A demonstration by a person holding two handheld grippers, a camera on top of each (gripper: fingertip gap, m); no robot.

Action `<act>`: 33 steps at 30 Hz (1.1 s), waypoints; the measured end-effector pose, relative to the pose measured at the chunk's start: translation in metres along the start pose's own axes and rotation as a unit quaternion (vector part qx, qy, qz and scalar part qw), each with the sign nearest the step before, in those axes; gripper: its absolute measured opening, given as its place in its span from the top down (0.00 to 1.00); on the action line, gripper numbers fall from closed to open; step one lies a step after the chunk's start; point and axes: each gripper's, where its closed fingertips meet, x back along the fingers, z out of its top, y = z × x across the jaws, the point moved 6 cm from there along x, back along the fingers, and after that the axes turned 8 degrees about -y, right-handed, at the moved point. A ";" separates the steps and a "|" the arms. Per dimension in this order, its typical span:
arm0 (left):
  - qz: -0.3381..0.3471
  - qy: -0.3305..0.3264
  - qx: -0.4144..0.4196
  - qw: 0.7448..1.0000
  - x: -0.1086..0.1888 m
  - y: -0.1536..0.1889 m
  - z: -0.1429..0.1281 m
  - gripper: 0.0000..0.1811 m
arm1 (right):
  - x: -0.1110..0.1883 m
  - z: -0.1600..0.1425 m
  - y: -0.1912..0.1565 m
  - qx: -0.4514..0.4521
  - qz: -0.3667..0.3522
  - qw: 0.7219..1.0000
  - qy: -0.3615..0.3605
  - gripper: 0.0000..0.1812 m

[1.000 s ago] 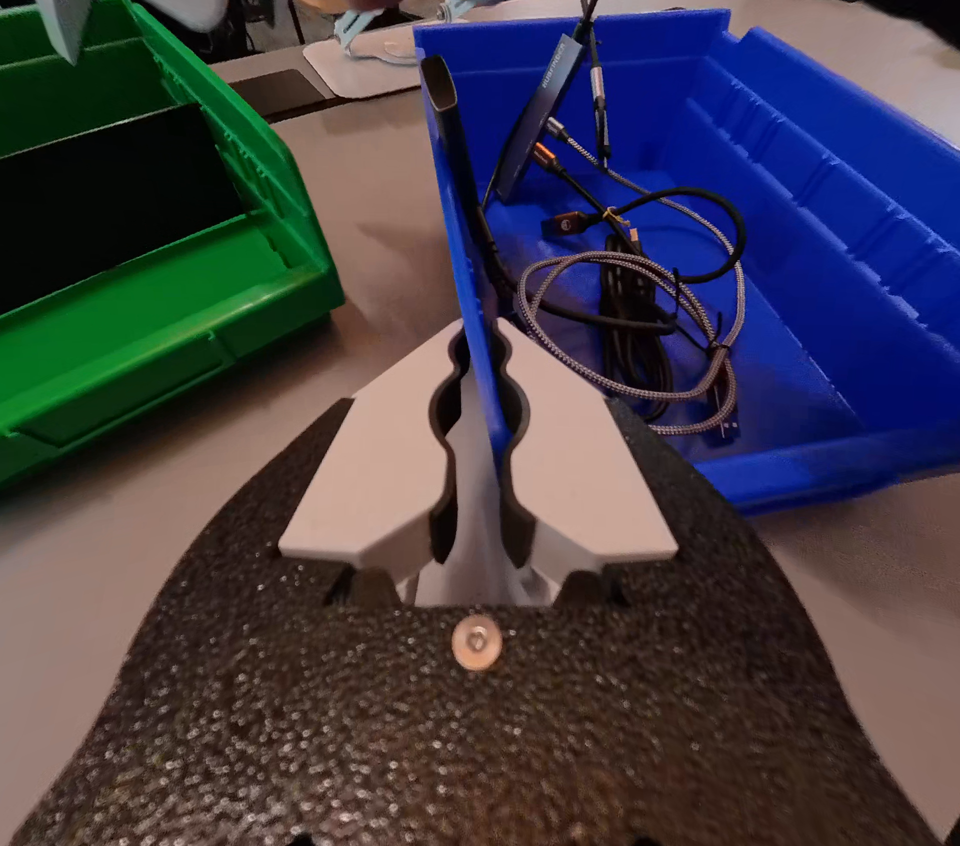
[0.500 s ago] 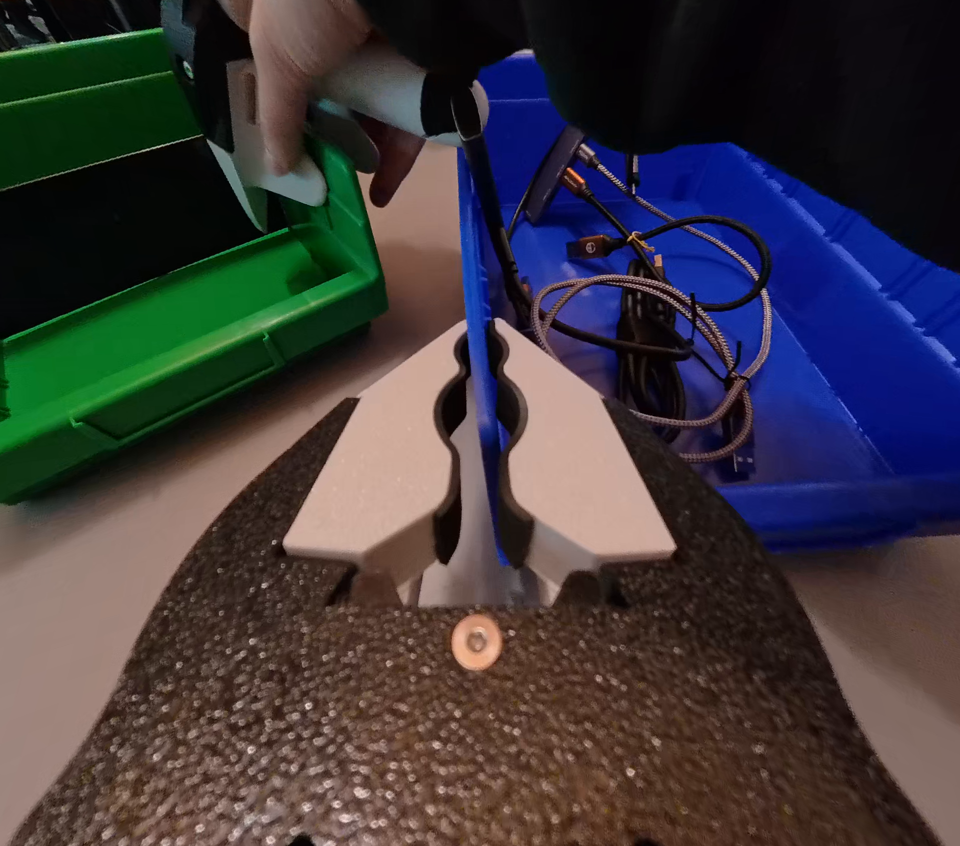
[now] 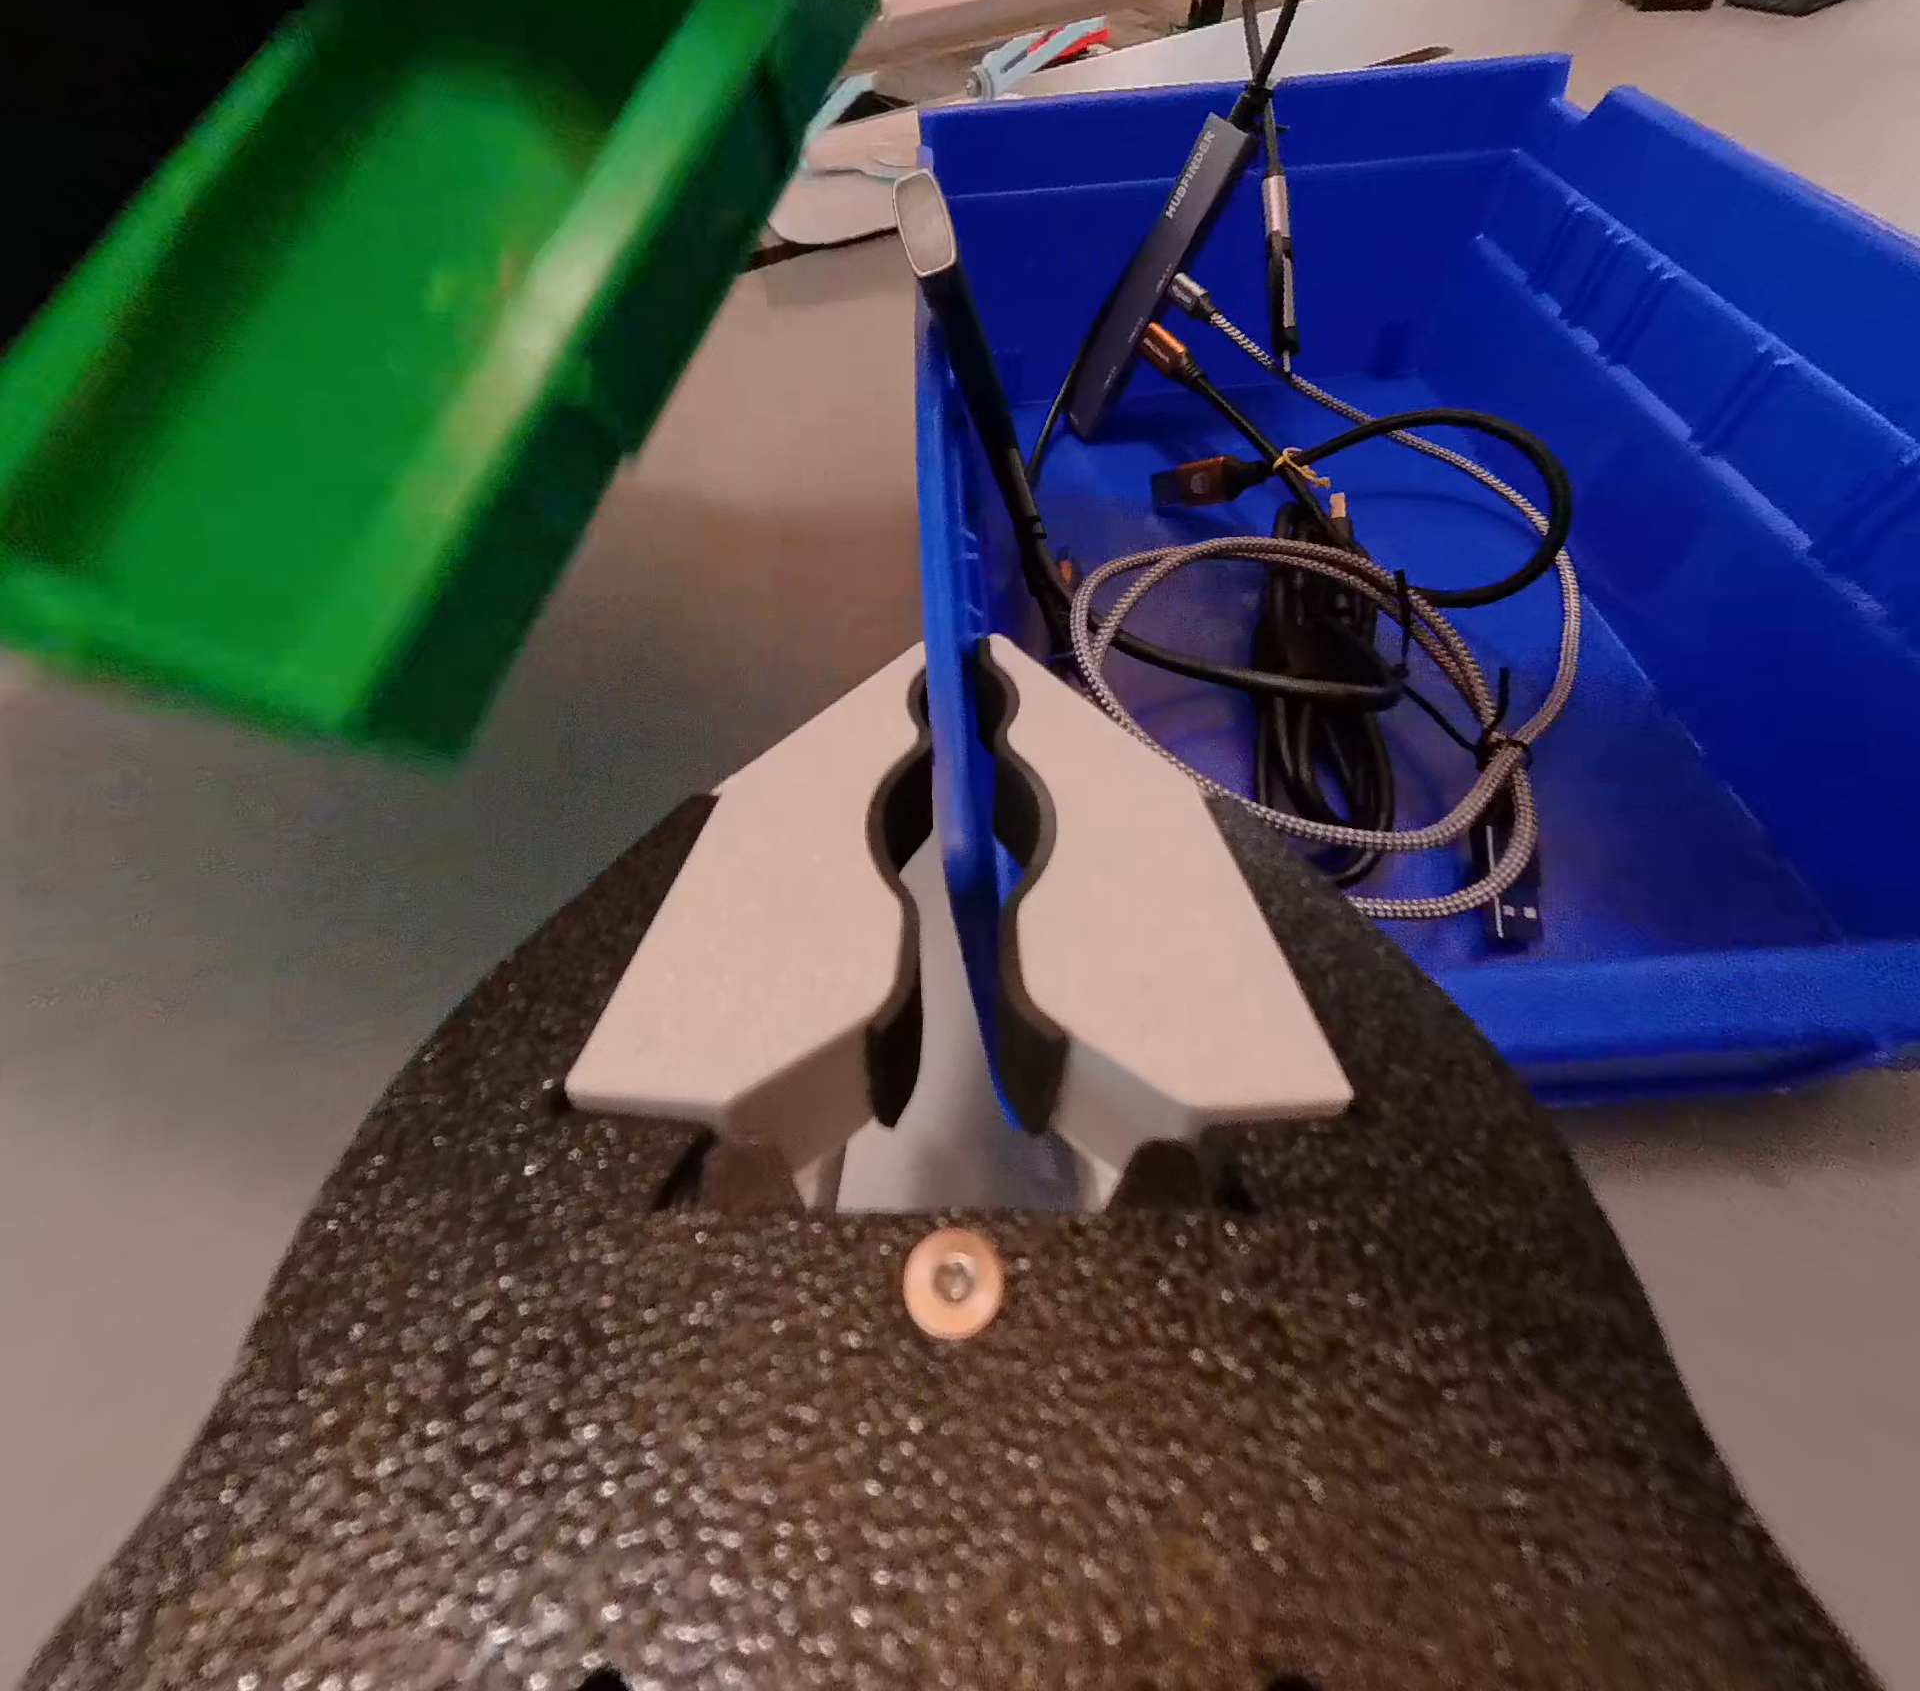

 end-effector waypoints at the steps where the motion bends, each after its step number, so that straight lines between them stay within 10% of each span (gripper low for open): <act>1: 0.002 0.000 0.001 1.000 0.003 -0.004 -0.002 0.99 | 0.023 0.000 0.009 -0.001 0.004 1.000 0.026 0.96; 5: 0.026 0.003 0.033 0.999 0.017 -0.030 -0.011 1.00 | 0.110 -0.031 0.061 -0.021 0.026 0.993 0.109 0.97; 10: 0.088 0.007 0.088 0.992 0.038 -0.065 -0.024 1.00 | 0.165 -0.143 0.153 -0.095 0.013 0.987 0.131 0.97; 21: 0.180 0.031 0.180 0.967 0.074 -0.119 -0.047 1.00 | 0.100 -0.438 0.282 -0.359 -0.007 0.932 0.054 0.97; 33: 0.201 0.015 0.158 0.967 0.048 -0.170 -0.036 1.00 | 0.088 -0.535 0.305 -0.380 0.027 0.924 0.038 0.96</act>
